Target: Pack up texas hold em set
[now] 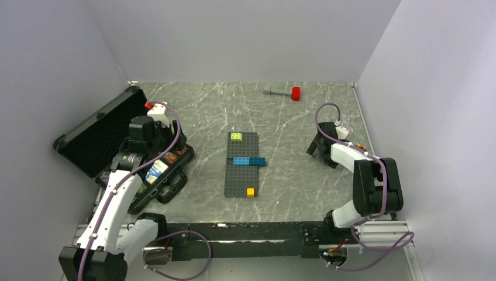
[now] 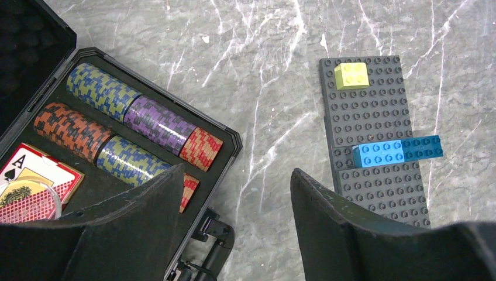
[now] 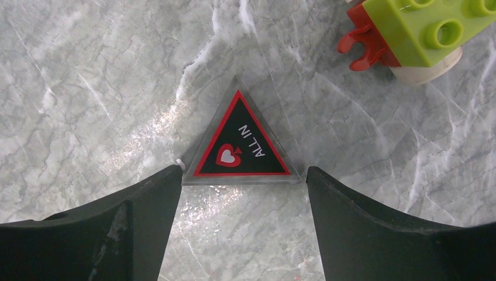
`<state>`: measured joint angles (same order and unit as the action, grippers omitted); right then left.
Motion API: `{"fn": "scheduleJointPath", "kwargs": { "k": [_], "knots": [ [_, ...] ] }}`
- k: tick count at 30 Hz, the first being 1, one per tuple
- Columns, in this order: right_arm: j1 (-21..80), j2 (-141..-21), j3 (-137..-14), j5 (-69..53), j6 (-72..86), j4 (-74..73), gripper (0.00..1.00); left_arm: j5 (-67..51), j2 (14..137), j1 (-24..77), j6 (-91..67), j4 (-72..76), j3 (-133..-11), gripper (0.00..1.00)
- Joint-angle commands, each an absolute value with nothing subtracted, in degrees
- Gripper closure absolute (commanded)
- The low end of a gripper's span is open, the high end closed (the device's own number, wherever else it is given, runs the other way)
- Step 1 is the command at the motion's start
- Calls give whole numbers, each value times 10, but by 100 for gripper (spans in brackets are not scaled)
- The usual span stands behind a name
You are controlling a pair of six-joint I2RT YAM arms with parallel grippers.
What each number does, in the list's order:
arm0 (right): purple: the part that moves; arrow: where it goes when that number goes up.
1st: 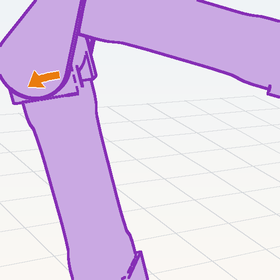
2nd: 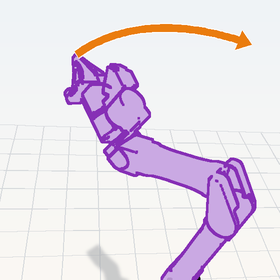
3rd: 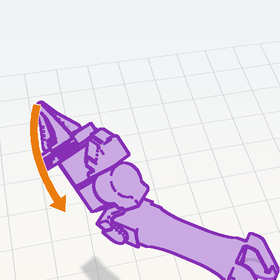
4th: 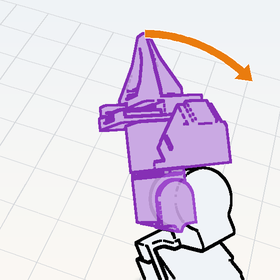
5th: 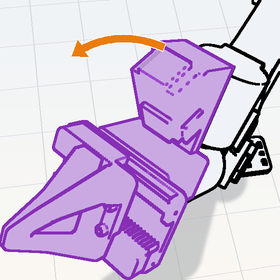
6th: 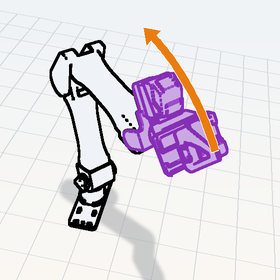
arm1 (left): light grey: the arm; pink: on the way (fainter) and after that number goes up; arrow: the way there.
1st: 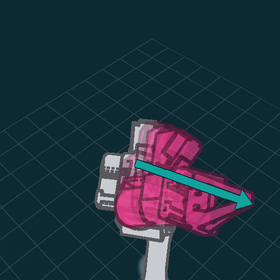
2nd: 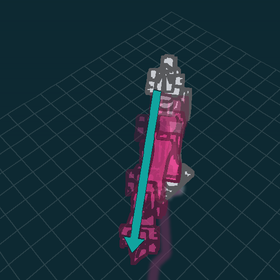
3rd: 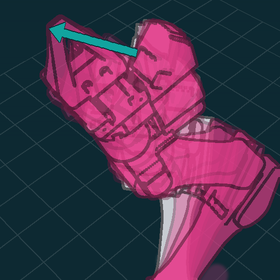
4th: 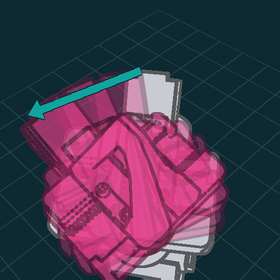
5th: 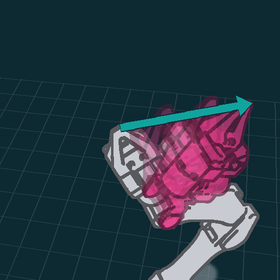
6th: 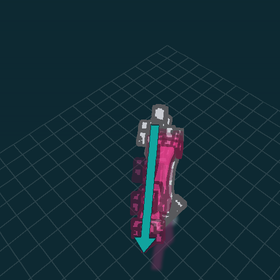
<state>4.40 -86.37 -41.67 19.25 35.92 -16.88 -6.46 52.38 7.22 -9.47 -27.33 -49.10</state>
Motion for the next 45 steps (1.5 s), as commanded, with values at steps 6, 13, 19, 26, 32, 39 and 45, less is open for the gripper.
{"fn": "scheduleJointPath", "kwargs": {
  "k": [6,13,19,26,32,39,45],
  "knots": [
    [53,-858,-414,171,361,-186,25,-74,520,75,-88,-266,-500,29],
    [63,-846,-419,172,354,-189,39,-72,519,75,-88,-266,-499,29],
    [91,-832,-428,180,339,-193,46,-76,522,75,-90,-269,-501,29],
    [153,-806,-429,182,310,-182,52,-87,514,75,-95,-250,-493,29],
    [217,-795,-438,171,279,-168,55,-151,569,75,-119,-222,-505,28],
    [257,-740,-430,87,220,-129,56,-185,627,124,-139,-197,-553,29],
    [293,-716,-428,17,173,-109,58,-260,691,173,-163,-164,-595,29]
  ]
}}
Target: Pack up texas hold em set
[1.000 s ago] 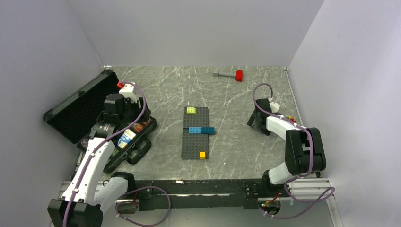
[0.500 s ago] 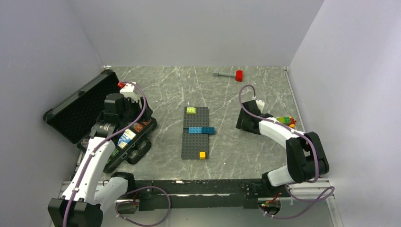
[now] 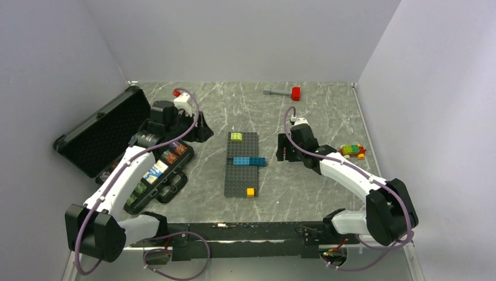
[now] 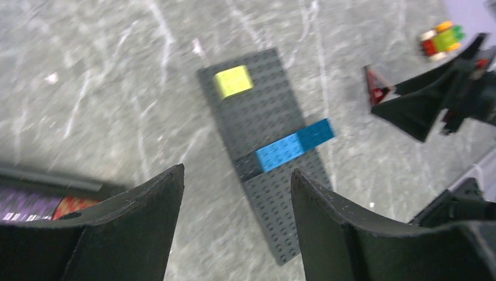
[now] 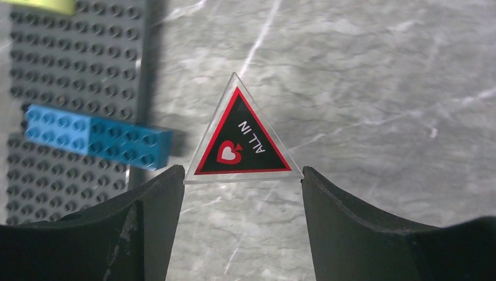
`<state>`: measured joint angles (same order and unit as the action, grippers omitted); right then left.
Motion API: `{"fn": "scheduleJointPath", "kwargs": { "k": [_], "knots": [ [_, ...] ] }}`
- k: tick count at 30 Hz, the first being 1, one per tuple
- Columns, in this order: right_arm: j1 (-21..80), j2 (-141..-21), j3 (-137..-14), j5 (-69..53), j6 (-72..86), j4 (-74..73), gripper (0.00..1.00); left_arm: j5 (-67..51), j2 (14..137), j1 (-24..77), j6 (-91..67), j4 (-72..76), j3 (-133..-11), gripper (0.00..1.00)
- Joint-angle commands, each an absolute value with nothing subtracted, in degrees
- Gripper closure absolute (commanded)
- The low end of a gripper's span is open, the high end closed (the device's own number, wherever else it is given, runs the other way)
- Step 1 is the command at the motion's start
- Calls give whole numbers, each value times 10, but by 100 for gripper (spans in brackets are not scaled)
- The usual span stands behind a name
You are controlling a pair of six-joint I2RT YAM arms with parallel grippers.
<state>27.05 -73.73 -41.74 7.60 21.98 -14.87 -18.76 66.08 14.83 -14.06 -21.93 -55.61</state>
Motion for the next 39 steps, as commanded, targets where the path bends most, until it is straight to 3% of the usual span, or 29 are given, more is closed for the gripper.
{"fn": "scheduleJointPath", "kwargs": {
  "k": [1,16,32,35,39],
  "knots": [
    [303,-711,-427,10,167,-106,58,-280,701,180,-168,-157,-598,29],
    [446,-644,-404,-29,79,-14,59,-510,802,257,-263,-27,-572,28],
    [505,-640,-427,17,58,-3,62,-517,864,292,-256,-85,-595,31],
    [509,-641,-429,23,58,-3,62,-526,866,295,-266,-74,-590,35],
    [516,-642,-430,30,56,14,62,-541,874,295,-284,-59,-584,50]
  ]
}}
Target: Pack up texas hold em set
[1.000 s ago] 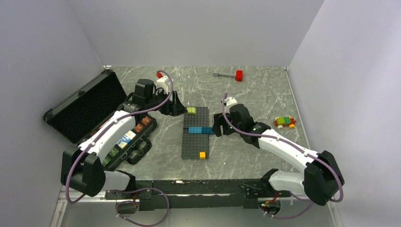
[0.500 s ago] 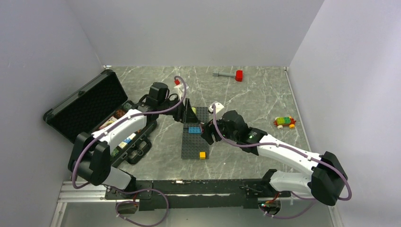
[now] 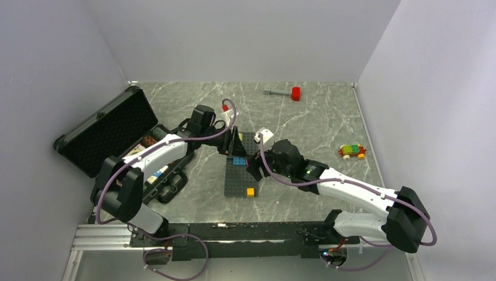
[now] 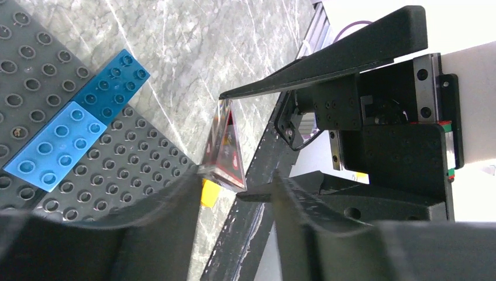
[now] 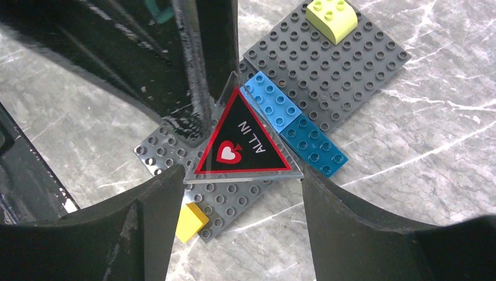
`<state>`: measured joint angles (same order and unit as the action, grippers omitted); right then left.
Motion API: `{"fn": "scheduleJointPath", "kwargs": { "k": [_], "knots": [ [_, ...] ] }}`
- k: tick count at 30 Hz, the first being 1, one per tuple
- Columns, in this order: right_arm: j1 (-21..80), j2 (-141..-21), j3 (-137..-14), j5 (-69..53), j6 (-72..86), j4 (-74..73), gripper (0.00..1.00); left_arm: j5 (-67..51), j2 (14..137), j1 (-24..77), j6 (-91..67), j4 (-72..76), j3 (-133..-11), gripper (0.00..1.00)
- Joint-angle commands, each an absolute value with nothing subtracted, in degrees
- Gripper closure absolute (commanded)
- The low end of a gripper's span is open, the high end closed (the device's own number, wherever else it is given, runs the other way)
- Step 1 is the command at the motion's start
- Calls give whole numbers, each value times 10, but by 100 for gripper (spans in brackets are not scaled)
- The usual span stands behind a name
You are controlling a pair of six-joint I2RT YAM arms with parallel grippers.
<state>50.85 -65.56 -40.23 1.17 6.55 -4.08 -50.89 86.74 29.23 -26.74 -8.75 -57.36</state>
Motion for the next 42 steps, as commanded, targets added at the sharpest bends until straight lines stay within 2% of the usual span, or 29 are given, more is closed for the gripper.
{"fn": "scheduleJointPath", "kwargs": {
  "k": [1,8,12,14,15,17,19,23,29,42],
  "knots": [
    [517,-642,-429,33,55,15,62,-545,877,295,-289,-57,-584,54],
    [521,-642,-429,40,53,18,61,-551,889,295,-297,-67,-589,70],
    [522,-647,-430,43,54,18,56,-551,892,295,-296,-73,-589,86],
    [522,-645,-427,49,59,24,48,-545,892,295,-293,-77,-589,95],
    [522,-644,-425,52,63,29,39,-540,892,295,-291,-82,-590,100],
    [522,-639,-420,59,69,38,18,-524,888,295,-282,-94,-592,100],
    [522,-635,-417,62,73,41,2,-503,876,292,-269,-106,-594,100],
    [521,-626,-412,78,85,45,0,-472,842,264,-269,-99,-577,100],
    [520,-600,-409,103,90,57,0,-446,781,170,-271,-95,-542,100],
    [473,-539,-348,68,85,88,0,-433,593,-159,-200,-232,-435,100]
  ]
}}
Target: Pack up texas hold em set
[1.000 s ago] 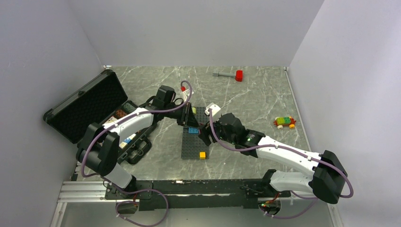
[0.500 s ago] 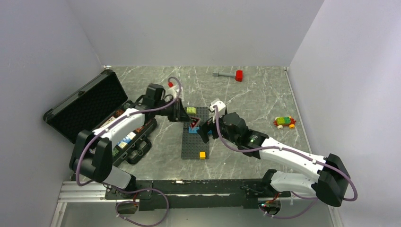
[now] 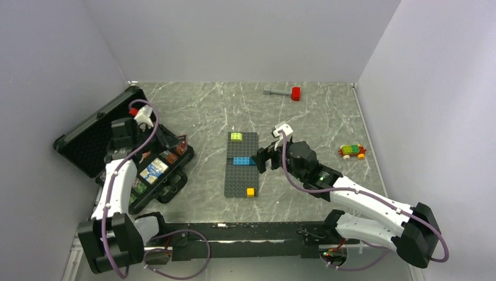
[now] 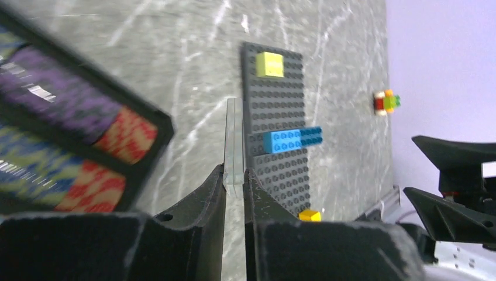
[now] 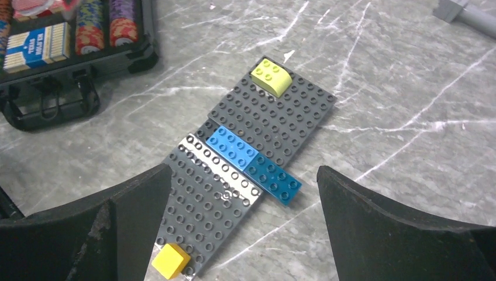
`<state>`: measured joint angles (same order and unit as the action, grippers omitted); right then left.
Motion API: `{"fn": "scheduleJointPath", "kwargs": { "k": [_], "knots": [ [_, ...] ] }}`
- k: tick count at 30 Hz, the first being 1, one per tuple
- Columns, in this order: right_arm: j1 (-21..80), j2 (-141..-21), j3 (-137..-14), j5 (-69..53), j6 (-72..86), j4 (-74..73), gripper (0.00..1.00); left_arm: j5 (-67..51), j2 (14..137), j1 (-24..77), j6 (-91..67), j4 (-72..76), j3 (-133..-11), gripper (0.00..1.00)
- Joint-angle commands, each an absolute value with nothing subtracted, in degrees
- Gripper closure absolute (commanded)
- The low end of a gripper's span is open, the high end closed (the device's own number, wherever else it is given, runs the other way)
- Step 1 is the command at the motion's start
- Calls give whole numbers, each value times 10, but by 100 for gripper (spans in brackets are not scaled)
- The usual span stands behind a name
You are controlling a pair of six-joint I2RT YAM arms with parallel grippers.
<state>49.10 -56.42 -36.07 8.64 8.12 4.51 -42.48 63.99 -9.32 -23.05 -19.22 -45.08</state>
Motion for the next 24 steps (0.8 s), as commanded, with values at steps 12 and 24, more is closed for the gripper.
{"fn": "scheduleJointPath", "kwargs": {
  "k": [12,24],
  "knots": [
    [401,-507,-317,4,98,93,0,-395,508,-347,-229,-278,-363,100],
    [393,-501,-312,3,93,84,0,-349,535,-388,-232,-278,-339,100]
  ]
}}
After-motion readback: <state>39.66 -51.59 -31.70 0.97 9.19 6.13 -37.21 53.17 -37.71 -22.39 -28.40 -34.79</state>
